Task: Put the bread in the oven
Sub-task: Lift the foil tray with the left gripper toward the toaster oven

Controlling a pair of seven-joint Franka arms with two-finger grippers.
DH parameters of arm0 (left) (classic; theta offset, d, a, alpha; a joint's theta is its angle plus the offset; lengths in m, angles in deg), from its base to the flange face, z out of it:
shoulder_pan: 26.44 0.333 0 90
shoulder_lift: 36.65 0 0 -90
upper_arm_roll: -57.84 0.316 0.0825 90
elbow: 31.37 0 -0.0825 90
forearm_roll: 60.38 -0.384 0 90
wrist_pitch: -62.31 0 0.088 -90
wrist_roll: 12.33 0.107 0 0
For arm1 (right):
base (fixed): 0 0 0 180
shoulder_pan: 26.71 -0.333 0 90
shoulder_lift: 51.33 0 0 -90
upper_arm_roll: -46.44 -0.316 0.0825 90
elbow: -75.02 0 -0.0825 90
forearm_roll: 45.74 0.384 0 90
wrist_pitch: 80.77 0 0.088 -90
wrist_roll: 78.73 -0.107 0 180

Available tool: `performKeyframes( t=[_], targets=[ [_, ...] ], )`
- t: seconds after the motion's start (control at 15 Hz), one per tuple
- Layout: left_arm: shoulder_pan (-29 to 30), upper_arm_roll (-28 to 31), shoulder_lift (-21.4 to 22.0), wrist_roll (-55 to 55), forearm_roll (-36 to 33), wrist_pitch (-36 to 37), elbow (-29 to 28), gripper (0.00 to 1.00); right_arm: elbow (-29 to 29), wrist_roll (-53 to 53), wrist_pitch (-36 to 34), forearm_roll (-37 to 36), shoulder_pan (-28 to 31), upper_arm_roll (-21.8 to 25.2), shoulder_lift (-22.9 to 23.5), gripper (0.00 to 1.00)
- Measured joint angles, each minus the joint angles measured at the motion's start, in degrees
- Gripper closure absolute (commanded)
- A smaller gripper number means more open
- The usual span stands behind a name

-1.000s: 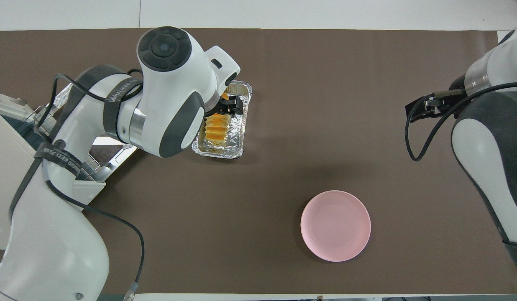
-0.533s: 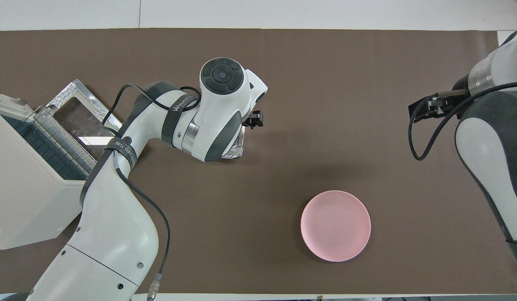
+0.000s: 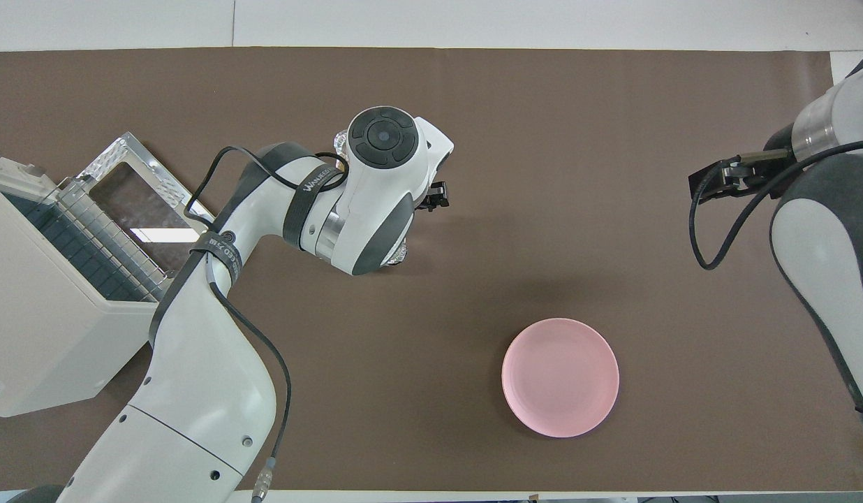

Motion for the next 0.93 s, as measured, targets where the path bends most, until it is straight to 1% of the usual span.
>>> performKeyframes(
  t=[0.07, 0.13, 0.2, 0.27, 0.33, 0.4, 0.73, 0.93],
  targets=[
    [-0.1, -0.01, -0.43, -0.78, 0.0, -0.24, -0.02, 0.0, 0.0, 0.0, 0.0, 0.0, -0.02, -0.05, -0.69, 0.0],
    [-0.34, -0.01, -0.91, -1.42, 0.0, -0.5, -0.02, 0.08, 0.01, 0.0, -0.04, 0.0, -0.03, -0.1, -1.35, 0.0],
    [-0.65, -0.01, -1.34, -2.3, 0.0, -0.74, -0.02, 0.28, 0.02, 0.0, -0.09, 0.0, -0.03, -0.13, -1.87, 0.0],
    [-0.9, -0.04, -1.64, -3.56, 0.0, -0.81, -0.02, 0.52, 0.03, 0.0, -0.15, 0.0, -0.03, -0.14, -2.2, 0.0],
    [-1.05, -0.03, -1.81, -5.16, 0.0, -0.81, -0.02, 0.83, 0.04, 0.0, -0.16, 0.0, -0.03, -0.14, -2.33, 0.0],
    [-1.12, 0.01, -1.87, -6.63, 0.0, -0.79, -0.02, 1.0, 0.07, 0.0, -0.16, 0.0, -0.03, -0.14, -2.33, 0.0],
    [-1.13, 0.6, -1.87, -8.73, 0.0, 0.52, 0.11, 1.0, 0.39, 0.0, -0.16, 0.0, -0.03, -0.14, -2.33, 0.0],
    [-1.06, 2.56, -1.67, -9.63, 0.05, 5.16, 1.78, 1.0, 0.45, 0.0, -0.16, 0.0, -0.03, -0.13, -2.33, 0.0]
  ],
)
